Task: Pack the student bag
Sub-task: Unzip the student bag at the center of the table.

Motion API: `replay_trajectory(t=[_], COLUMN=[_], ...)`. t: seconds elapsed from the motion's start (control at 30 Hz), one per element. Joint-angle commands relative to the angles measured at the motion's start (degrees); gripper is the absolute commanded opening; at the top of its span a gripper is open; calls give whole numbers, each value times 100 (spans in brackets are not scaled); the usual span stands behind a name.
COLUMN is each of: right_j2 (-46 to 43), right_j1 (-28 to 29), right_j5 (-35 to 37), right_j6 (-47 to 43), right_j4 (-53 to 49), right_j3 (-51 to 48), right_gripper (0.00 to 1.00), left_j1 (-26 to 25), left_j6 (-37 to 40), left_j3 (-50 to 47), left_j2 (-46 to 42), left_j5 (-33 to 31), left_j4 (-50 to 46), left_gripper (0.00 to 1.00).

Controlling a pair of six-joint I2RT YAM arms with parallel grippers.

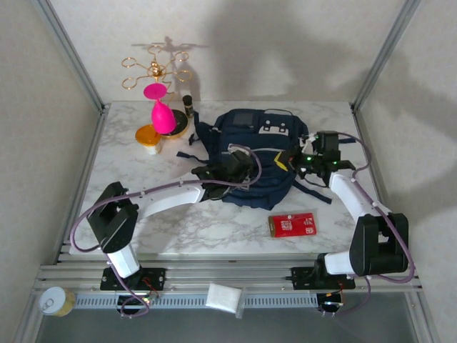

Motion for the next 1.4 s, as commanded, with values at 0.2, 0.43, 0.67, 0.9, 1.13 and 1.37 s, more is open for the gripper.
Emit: replay_trajectory(t=[0.2,0.43,0.67,0.9,1.13,1.37], right_j2=[380,226,-365,427,1154,1109], right_j1=[-709,-163,817,1742,1889,2000], right_j5=[-201,331,1792,2419,2185,1332], right_j6=[-691,-137,1557,2068,1415,519], right_j4=[20,218,1339,2078,2077,1431], right_j3=[778,630,-433,-239,372,858], right_gripper=[0,40,50,46,1,0], left_j1=[409,394,369,376,394,450], left_j6=[-105,27,-41,-41,-83,-340], left_j3=[-449,-341,-290,-278,-483,-1143], left_j2=[-148,39,126,105,-126,-810], left_j5=[-318,396,522,412,38,-352], left_j4=[-497,11,182,220,123,-91], left_gripper=[0,0,0,0,0,0])
